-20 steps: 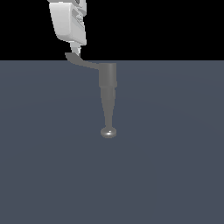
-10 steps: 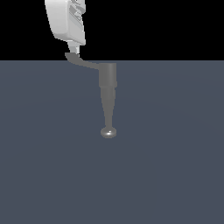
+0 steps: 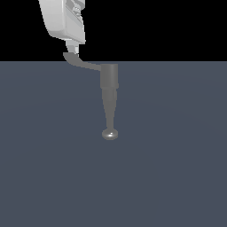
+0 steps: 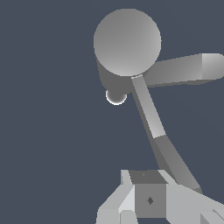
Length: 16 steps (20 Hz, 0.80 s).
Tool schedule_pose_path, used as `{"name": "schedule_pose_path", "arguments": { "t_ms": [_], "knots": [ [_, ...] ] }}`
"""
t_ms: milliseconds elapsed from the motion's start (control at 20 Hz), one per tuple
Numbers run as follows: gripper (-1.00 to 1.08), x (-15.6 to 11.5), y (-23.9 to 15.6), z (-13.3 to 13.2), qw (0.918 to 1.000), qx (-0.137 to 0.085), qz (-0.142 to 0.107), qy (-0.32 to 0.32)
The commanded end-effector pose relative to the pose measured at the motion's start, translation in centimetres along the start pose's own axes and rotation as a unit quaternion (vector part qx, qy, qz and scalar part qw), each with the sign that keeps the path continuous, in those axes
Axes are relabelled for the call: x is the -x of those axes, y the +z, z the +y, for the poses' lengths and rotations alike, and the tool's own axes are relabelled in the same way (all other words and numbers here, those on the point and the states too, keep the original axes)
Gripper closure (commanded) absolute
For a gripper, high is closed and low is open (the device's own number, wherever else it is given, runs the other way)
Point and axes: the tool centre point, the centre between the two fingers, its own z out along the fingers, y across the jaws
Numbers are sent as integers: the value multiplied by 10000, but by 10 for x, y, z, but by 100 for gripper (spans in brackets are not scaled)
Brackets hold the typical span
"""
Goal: Turn on the faucet by rotating a designated handle.
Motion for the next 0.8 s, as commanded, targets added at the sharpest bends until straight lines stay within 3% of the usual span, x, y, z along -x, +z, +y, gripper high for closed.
{"name": "schedule_pose_path", "arguments": {
  "t_ms": [0, 350, 450, 750],
  "knots": [
    [108, 1, 2, 11, 10000, 39, 8, -12],
    [108, 0, 2, 34, 10000, 39, 8, -12],
    [108, -1, -1, 28, 10000, -8, -1, 4],
    [108, -17, -1, 45, 10000, 2, 0, 0]
  ]
}}
